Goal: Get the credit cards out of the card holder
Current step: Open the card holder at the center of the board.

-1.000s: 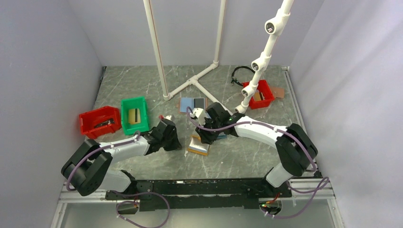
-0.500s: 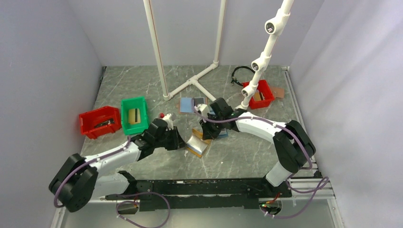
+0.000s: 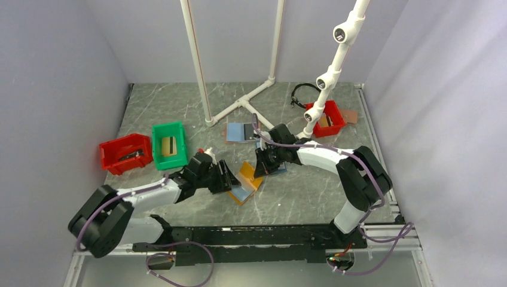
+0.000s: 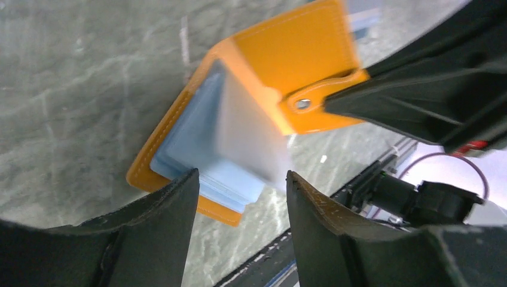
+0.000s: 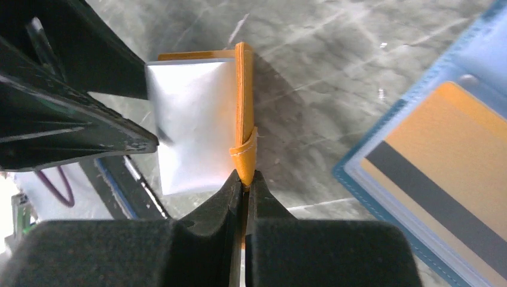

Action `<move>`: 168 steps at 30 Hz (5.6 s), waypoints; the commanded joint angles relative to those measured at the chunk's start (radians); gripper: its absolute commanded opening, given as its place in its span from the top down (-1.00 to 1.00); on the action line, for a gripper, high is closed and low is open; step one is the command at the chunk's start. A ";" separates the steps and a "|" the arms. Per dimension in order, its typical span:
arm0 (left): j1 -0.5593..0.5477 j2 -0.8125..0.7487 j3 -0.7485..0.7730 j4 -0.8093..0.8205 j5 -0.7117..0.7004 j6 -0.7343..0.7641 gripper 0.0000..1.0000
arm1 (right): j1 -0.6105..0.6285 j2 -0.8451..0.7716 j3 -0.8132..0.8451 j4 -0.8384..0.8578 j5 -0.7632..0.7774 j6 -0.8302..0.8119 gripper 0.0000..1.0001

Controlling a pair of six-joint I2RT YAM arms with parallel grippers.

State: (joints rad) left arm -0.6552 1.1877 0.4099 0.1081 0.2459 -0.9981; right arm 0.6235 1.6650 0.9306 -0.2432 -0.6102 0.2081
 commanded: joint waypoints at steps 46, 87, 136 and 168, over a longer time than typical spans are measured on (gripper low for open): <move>0.003 0.144 0.077 0.045 -0.017 0.030 1.00 | 0.133 -0.094 0.149 -0.165 0.287 -0.383 -0.33; 0.005 -0.150 -0.080 -0.075 -0.023 -0.080 0.10 | 0.177 0.134 0.152 -0.118 0.111 -0.264 0.63; 0.005 0.039 -0.117 0.162 -0.081 -0.259 0.57 | 0.202 0.219 0.194 -0.200 -0.109 -0.307 -0.41; 0.016 0.174 0.219 -0.075 0.103 -0.035 0.17 | 0.094 0.180 0.172 -0.160 -0.257 -0.210 -0.68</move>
State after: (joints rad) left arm -0.6399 1.3464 0.6025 -0.0608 0.3046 -1.0225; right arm 0.7303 1.8664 1.1088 -0.4248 -0.8219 -0.0170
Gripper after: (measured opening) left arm 0.412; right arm 0.834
